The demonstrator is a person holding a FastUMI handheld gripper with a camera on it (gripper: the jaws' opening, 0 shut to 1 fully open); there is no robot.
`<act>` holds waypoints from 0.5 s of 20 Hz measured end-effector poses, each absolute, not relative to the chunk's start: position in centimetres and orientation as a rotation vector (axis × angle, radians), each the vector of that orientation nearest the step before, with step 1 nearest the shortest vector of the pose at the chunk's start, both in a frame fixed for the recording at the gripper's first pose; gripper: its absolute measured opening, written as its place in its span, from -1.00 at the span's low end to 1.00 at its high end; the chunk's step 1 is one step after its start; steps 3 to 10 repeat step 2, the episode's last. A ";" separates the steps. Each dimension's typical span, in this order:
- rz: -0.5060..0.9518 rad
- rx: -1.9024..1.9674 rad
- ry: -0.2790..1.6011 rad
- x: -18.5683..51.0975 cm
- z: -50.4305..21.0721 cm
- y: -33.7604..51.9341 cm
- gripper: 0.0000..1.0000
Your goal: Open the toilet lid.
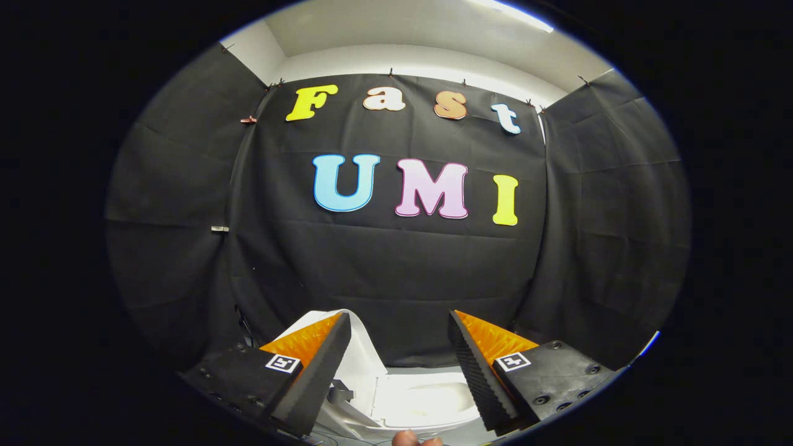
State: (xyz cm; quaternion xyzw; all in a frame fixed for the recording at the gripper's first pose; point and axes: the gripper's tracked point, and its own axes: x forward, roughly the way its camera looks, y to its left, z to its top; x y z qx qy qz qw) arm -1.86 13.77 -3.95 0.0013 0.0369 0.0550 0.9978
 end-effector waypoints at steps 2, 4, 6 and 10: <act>0.109 0.001 0.074 -1.8 -4.0 13.7 0.97; 0.109 0.001 0.074 -1.8 -4.0 13.7 0.97; 0.109 0.001 0.074 -1.8 -4.0 13.7 0.97; 0.109 0.001 0.074 -1.8 -4.0 13.7 0.97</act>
